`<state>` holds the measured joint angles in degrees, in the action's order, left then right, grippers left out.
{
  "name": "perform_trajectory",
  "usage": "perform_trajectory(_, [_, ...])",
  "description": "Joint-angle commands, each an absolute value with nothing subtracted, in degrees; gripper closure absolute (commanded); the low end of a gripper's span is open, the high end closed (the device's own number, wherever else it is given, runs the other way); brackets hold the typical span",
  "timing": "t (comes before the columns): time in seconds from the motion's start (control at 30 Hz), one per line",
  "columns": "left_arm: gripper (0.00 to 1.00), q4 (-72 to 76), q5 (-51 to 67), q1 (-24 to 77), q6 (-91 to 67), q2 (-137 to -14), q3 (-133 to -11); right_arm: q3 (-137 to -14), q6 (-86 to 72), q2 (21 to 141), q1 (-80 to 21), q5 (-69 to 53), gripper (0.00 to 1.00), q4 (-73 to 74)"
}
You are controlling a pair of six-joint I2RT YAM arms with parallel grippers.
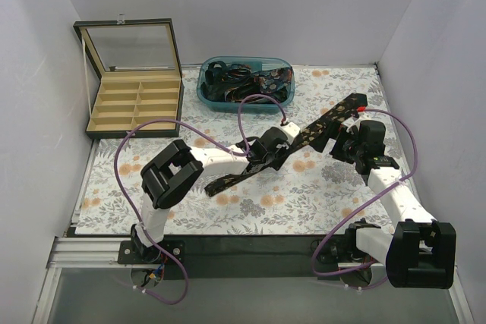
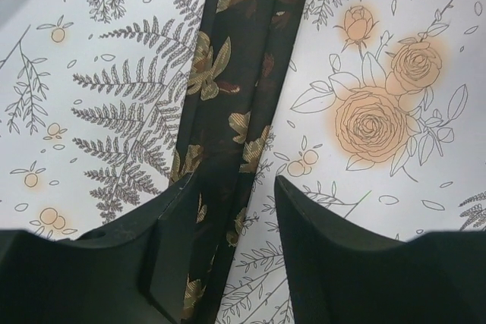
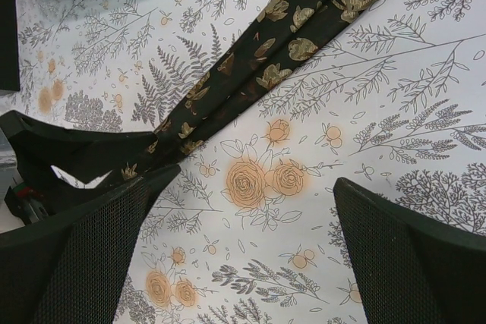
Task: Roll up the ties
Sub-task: Roll the tie
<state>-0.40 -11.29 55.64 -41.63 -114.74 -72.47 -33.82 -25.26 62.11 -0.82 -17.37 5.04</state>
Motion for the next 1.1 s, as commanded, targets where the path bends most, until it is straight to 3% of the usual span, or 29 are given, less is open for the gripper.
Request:
perform_trajectory(0.0, [0.58,-0.4,-11.0,56.0,-43.1,-112.1,-71.3,-33.7,-24.8,61.7,-0.9,-18.6,0.02,4.5])
perform_trajectory(0.57, [0.59,-1.0,-8.9,56.2,-50.1,-107.2,-68.0,-34.5,-23.5,62.6,-1.1,-20.9,0.03,3.9])
perform_trajectory(0.87, [0.46,-8.2,-18.3,56.1,-64.5,-91.0,-60.3,-38.3,-21.4,68.3,-9.6,-21.6,0.05,1.5])
perform_trajectory(0.93, [0.48,-12.4,-20.1,56.0,-68.2,-85.8,-57.1,-38.7,-21.4,69.9,-12.8,-21.2,0.08,0.5])
perform_trajectory(1.07, [0.63,-18.6,-23.4,54.1,-75.9,-77.9,-50.4,-40.1,-21.4,74.2,-17.5,-21.3,0.16,-3.2])
